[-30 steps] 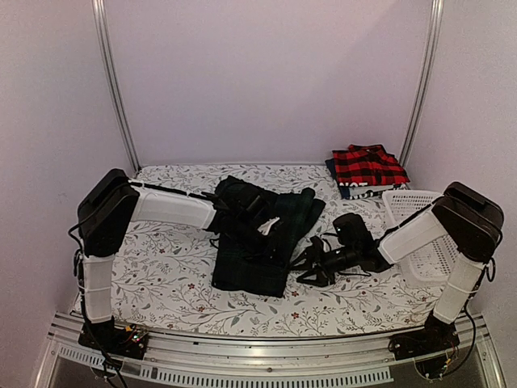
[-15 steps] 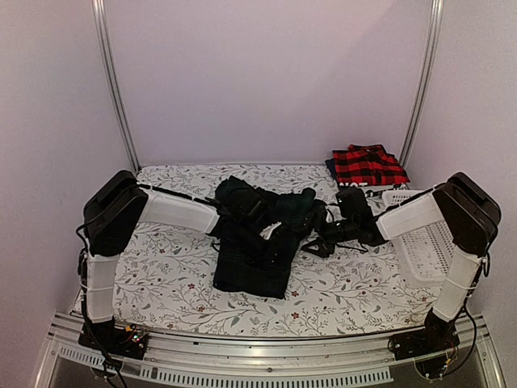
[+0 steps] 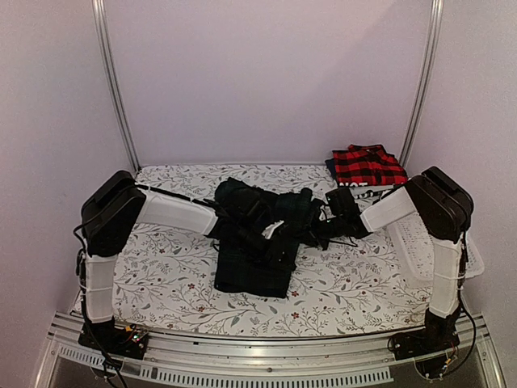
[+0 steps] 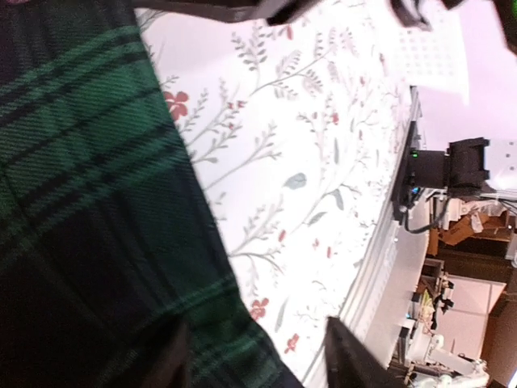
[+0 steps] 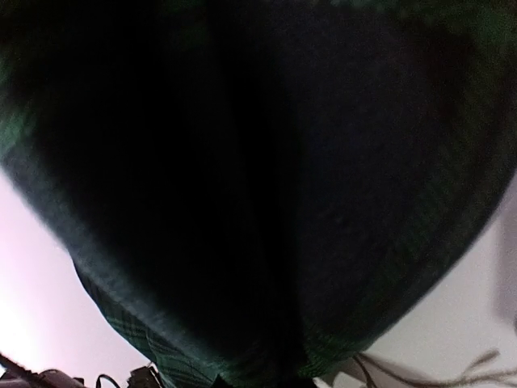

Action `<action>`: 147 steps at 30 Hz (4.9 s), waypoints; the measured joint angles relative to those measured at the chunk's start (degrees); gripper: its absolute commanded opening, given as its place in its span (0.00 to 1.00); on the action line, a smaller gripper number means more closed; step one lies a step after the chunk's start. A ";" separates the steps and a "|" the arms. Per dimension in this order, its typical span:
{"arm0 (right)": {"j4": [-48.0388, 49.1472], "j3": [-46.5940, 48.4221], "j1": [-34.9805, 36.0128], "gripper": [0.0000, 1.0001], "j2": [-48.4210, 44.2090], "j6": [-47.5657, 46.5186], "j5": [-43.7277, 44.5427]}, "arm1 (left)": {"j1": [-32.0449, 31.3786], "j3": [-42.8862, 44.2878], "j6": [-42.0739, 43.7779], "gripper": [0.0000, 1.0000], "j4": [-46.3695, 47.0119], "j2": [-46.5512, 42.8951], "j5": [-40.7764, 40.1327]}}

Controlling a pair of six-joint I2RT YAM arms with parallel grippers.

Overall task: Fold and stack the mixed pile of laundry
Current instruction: Adjust the rectangle-folded shorts at the center of the board, then pick up the rectangle-folded skirt from the center of the board.

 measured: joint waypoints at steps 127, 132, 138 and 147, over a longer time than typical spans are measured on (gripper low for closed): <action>-22.75 28.06 12.46 0.38 9.27 -39.10 -31.71 | -32.92 -15.19 38.84 0.94 -17.59 -21.84 -58.93; -26.01 28.00 12.59 0.36 13.20 -42.77 -30.25 | -33.70 -15.10 36.44 0.97 -16.41 -15.98 -65.99; -28.04 27.17 12.11 0.34 15.67 -47.87 -29.99 | -34.49 -14.60 35.98 0.78 -12.96 -13.44 -73.92; -27.10 25.79 12.07 0.34 15.63 -52.11 -30.86 | -35.10 -14.73 39.08 0.12 -11.23 -10.27 -79.62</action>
